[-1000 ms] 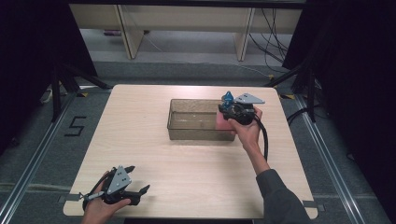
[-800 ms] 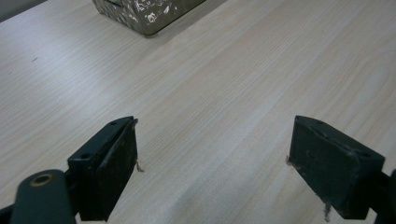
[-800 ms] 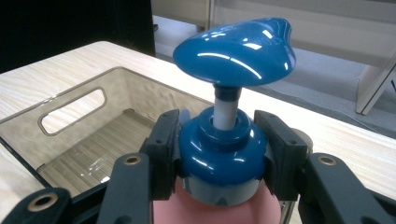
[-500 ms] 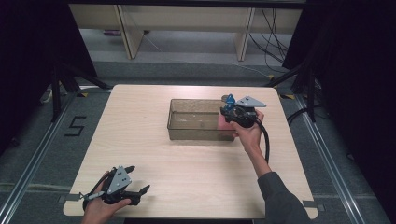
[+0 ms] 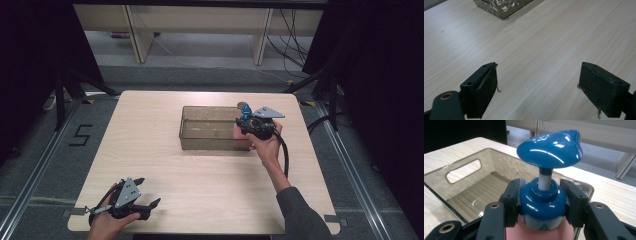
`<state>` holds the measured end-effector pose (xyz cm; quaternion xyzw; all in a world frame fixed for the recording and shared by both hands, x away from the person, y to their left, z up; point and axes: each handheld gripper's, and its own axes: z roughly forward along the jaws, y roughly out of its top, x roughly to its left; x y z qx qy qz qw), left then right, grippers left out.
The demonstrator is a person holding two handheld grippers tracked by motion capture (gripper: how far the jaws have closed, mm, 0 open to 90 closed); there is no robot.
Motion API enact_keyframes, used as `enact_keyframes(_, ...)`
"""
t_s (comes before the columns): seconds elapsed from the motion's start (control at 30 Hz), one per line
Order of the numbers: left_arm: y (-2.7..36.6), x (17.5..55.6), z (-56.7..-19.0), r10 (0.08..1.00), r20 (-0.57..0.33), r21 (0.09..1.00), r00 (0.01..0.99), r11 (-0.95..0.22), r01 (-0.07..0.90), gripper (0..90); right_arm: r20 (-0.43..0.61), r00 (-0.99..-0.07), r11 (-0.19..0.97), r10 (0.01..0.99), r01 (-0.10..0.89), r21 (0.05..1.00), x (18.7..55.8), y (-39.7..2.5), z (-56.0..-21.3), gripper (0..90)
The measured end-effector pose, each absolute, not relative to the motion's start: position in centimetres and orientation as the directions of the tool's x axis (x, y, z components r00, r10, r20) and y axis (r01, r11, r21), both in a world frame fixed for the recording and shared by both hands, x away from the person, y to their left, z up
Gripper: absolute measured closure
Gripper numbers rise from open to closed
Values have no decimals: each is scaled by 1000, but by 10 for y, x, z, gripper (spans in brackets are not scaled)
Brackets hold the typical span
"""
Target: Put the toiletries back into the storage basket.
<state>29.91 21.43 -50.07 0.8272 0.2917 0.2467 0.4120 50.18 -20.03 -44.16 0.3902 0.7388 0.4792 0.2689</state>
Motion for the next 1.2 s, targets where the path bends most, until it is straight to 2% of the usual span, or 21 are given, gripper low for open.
enact_keyframes(0.23,214,299,-500,685,165,827,710,-488,279,149,-47,-547,244,836,293,924,501,-201,-446,537)
enact_keyframes(0.43,214,298,-500,684,171,822,709,-496,280,149,-16,-553,226,833,314,922,500,-200,-447,532)
enact_keyframes(0.5,214,298,-500,684,170,822,709,-495,281,149,-7,-537,207,843,313,927,498,-200,-445,492)
enact_keyframes(0.53,214,298,-500,685,169,822,708,-494,282,150,34,-526,153,850,306,940,495,-202,-442,418)
enact_keyframes(0.57,214,299,-500,684,169,825,710,-492,277,149,28,-524,153,851,298,942,495,-204,-439,379)
enact_keyframes(0.6,214,299,-500,682,172,825,711,-494,275,149,66,-518,128,853,330,935,492,-205,-436,347)
enact_keyframes(0.67,213,298,-500,687,160,834,709,-479,275,149,52,-511,137,858,325,936,491,-208,-434,332)
enact_keyframes(0.87,216,298,-499,677,178,822,714,-501,270,149,109,-513,88,852,345,934,480,-215,-432,297)
enact_keyframes(1.07,214,298,-500,684,163,832,711,-483,274,149,86,-517,104,852,326,940,479,-217,-431,285)
enact_keyframes(1.17,214,299,-500,688,168,835,706,-480,269,149,117,-513,80,850,346,935,475,-215,-430,277)
enact_keyframes(1.2,214,298,-500,688,167,835,706,-480,269,149,92,-518,102,851,334,937,475,-216,-430,269)
